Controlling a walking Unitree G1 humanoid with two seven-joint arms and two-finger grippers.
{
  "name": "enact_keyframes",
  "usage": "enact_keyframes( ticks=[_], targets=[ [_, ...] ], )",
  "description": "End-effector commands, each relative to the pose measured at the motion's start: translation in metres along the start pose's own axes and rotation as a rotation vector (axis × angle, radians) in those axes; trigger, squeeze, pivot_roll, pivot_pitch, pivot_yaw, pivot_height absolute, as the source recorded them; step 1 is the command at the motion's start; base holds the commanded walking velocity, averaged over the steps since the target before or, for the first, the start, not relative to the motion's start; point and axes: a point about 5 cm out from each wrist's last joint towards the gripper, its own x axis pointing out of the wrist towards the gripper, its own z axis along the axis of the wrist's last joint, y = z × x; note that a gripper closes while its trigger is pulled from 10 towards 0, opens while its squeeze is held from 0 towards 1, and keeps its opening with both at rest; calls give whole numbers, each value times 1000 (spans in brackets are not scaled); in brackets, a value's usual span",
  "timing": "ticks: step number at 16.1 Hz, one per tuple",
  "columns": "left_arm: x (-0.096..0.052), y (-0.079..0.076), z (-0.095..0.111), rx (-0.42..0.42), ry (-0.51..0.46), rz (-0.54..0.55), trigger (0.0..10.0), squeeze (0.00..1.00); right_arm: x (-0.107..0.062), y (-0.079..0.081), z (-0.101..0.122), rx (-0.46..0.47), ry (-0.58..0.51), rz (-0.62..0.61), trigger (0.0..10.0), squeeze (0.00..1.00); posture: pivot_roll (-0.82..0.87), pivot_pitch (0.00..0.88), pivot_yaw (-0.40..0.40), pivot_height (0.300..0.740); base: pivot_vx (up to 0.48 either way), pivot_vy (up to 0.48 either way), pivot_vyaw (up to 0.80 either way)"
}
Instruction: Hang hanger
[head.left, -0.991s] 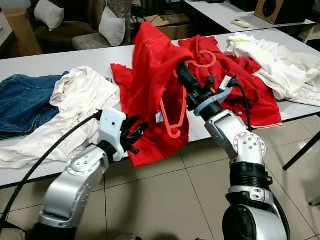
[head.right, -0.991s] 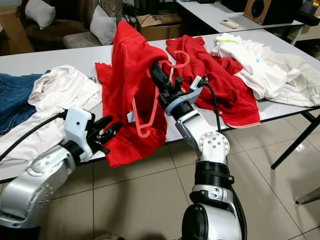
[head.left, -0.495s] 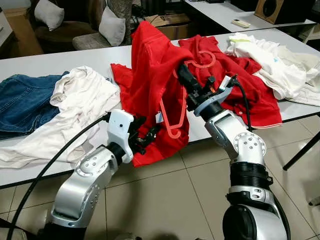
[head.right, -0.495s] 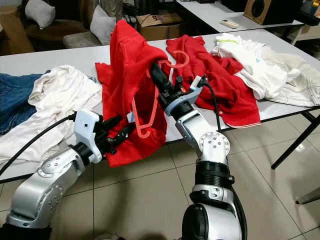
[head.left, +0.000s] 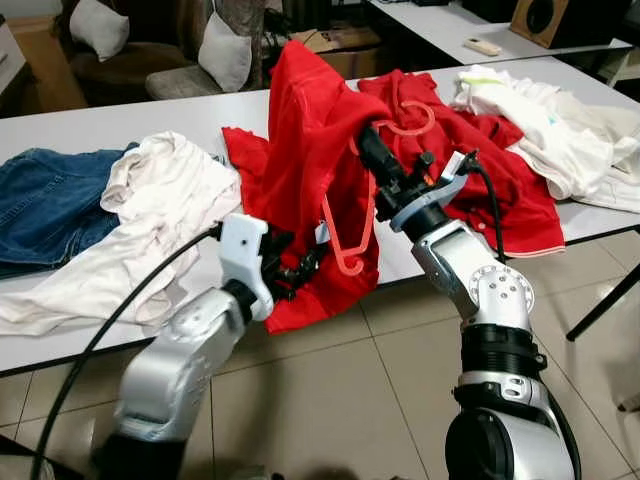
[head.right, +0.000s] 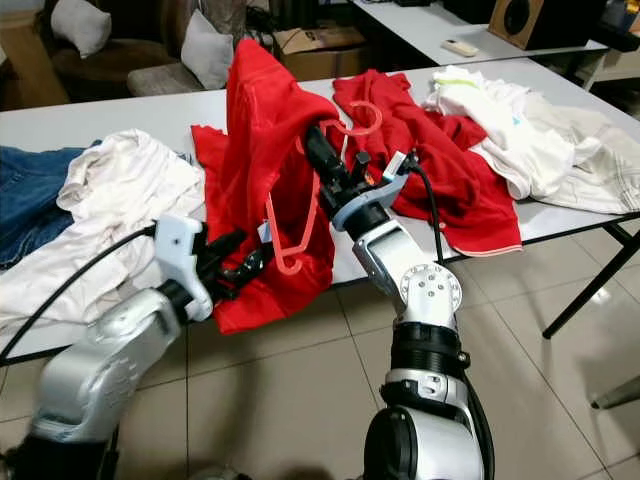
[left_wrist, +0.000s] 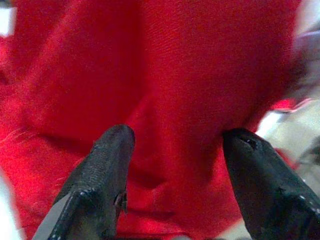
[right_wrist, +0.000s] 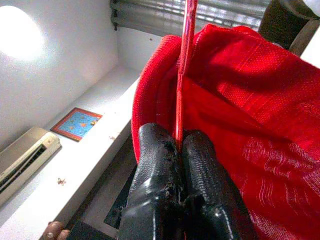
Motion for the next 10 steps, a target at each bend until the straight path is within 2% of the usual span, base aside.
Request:
enact_keyframes(
  ticks=[1, 2, 3, 4, 5, 10],
  targets=[
    [10, 9, 2, 33, 6, 128, 10000, 0, 8, 12, 1, -8, 3, 48, 10000, 0, -32, 0, 5, 740, 0, 0, 0],
    [13, 10, 3, 46, 1, 148, 10000, 0, 8, 12, 0, -7, 4, 49, 10000, 0, -31, 0, 5, 740, 0, 0, 0],
    [13, 8, 5, 29, -15, 136, 8510, 0, 8, 12, 0, -6, 4, 48, 10000, 0, -32, 0, 5, 740, 0, 0, 0],
    [12, 7, 6, 26, -18, 130, 3412, 0, 7, 12, 0, -5, 3, 48, 10000, 0, -32, 0, 6, 740, 0, 0, 0],
    [11, 7, 4, 27, -15, 126, 0, 0, 6, 11, 0, -3, -1, 47, 10000, 0, -33, 0, 7, 740, 0, 0, 0],
    [11, 10, 2, 34, -17, 152, 0, 0, 7, 12, 2, -2, -3, 49, 10000, 0, -31, 0, 5, 740, 0, 0, 0]
  ],
)
